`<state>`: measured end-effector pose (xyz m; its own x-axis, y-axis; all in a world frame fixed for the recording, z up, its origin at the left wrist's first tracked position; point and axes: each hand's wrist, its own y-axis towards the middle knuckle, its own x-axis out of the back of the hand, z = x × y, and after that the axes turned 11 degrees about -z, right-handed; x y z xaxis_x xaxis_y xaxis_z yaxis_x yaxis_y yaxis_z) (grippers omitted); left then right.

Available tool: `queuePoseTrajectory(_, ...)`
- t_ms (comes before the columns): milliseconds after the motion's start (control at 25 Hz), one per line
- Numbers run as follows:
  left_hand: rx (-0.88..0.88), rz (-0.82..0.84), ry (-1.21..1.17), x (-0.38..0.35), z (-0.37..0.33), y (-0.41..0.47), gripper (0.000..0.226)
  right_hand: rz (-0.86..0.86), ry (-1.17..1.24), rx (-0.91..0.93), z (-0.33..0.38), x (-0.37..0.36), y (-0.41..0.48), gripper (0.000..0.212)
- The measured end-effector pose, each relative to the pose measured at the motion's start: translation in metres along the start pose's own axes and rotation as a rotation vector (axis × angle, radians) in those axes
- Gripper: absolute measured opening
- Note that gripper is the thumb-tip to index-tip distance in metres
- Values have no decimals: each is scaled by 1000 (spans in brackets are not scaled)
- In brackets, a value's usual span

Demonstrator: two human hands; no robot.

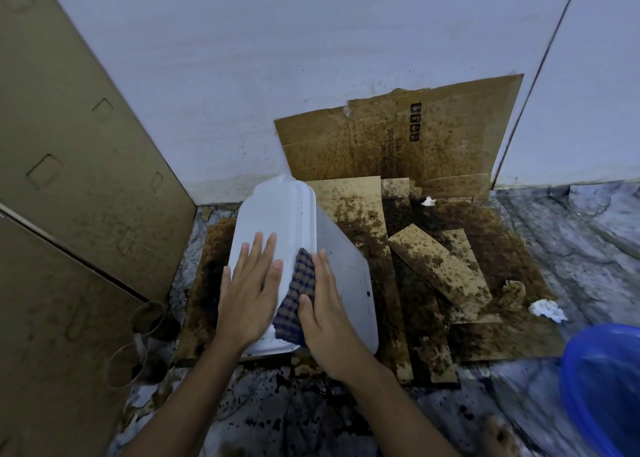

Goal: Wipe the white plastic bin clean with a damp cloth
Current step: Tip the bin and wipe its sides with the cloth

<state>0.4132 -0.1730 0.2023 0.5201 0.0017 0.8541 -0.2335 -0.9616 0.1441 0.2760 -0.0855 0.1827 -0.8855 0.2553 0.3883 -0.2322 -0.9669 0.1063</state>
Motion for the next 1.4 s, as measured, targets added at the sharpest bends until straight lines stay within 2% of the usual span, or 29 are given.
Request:
queuePoseTrajectory(280,0,-10,0,0,2,0,60,25,-25,2,0,3,21,61)
queuePoseTrajectory(880,21,-23,-10,-2,6,2,57,129,-48,33,-1,27,171,63)
queuePoseTrajectory(1080,12,-19,0,-4,2,2,55,103,-32,11,-1,28,153,64)
queuePoseTrajectory(1400,34,-5,-8,-1,5,2,51,107,63,-2,0,12,64,66)
